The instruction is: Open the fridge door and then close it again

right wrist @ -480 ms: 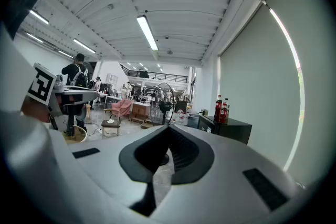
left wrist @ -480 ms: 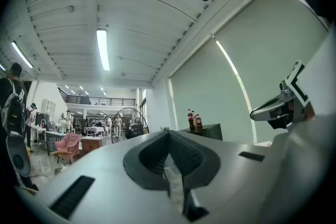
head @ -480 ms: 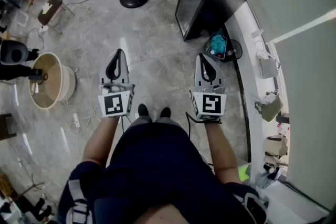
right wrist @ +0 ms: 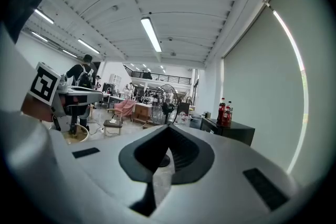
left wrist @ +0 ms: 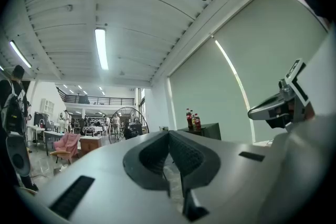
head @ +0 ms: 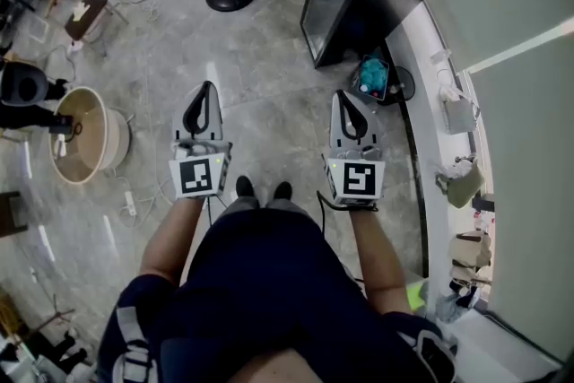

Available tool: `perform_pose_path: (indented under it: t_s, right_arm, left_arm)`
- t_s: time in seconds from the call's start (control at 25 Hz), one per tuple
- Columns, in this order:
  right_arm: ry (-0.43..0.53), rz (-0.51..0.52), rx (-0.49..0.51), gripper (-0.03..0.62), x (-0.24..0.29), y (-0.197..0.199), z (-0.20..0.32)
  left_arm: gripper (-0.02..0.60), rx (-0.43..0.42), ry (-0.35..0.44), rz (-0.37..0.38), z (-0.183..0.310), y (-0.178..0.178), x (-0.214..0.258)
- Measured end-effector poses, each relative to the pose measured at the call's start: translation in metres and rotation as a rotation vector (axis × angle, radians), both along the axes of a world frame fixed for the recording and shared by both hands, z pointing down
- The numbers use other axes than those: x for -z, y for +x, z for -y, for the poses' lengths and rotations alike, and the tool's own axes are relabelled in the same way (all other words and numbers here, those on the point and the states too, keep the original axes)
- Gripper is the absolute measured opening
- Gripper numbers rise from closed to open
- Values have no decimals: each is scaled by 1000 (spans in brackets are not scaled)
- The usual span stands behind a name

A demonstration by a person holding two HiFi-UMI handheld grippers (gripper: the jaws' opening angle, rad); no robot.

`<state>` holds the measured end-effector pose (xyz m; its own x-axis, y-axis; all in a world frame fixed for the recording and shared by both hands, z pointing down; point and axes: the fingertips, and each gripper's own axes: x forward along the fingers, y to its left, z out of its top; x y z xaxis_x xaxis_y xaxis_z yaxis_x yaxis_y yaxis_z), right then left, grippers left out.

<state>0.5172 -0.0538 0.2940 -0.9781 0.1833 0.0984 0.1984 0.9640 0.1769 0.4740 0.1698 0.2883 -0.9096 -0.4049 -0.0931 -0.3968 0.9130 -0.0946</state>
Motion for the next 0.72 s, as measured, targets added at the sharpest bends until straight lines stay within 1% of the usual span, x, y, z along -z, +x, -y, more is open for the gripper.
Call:
perform_pose_path:
  t_s: [0.28, 0.64, 0.68, 0.72]
  right_arm:
    - [-5, -18, 6, 18, -7, 1, 3]
    - [-11, 1, 30, 18, -4, 1, 5]
    - [-11, -2, 31, 18, -4, 2, 6]
    - [-10, -1, 32, 18, -2, 2, 7]
  left_arm:
    - [28, -20, -15, -16, 5, -1, -7]
    - [31, -58, -20, -23, 18, -4, -10]
    - [39, -62, -21, -24, 20, -4, -10]
    - [71, -69, -23, -26, 22, -4, -11]
